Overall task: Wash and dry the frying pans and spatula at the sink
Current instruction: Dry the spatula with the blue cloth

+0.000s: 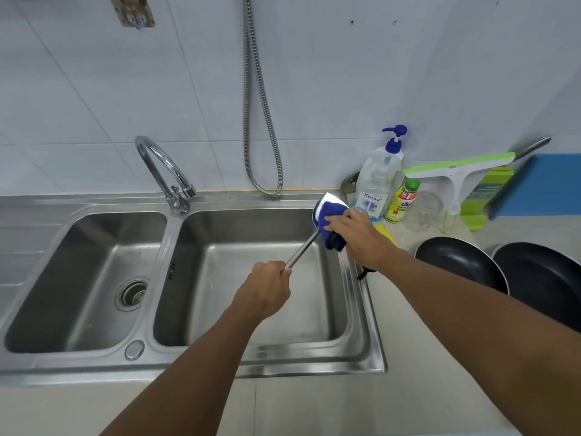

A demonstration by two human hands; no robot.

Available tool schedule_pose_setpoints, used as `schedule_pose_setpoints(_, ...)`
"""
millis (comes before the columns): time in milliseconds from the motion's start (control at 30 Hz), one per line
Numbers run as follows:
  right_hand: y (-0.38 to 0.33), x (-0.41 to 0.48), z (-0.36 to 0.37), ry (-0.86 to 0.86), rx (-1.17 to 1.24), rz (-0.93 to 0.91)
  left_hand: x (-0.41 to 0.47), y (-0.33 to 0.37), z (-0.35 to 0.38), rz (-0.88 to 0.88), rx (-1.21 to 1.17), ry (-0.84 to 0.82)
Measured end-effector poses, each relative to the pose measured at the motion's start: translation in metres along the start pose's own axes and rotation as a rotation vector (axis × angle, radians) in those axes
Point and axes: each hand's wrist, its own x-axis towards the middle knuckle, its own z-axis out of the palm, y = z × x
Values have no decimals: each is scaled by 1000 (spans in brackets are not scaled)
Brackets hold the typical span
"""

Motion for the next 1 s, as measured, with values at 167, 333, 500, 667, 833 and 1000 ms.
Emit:
schedule_pose_setpoints(167, 2, -9, 2, 9, 40, 128, -4, -6, 3, -40, 4, 26)
schedule_pose_setpoints(333, -13, -12, 12, -27, 165, 100, -3, -3, -2, -32, -12, 25)
schedule_pose_setpoints(500, -16, 2, 9, 23, 108, 289, -4, -2, -2, -38, -45, 37)
schedule_pose_setpoints(667, -31, 6, 12, -47, 344, 296, -6, -2, -9, -38, -43, 60)
schedule_pose_setpoints(833, -26, 15, 4, 0, 161, 511, -9, -12, -10, -38, -65, 56)
schedule_pose_setpoints(1000, -37, 9, -1, 75, 344, 404, -11, -18, -9, -55, -135, 45)
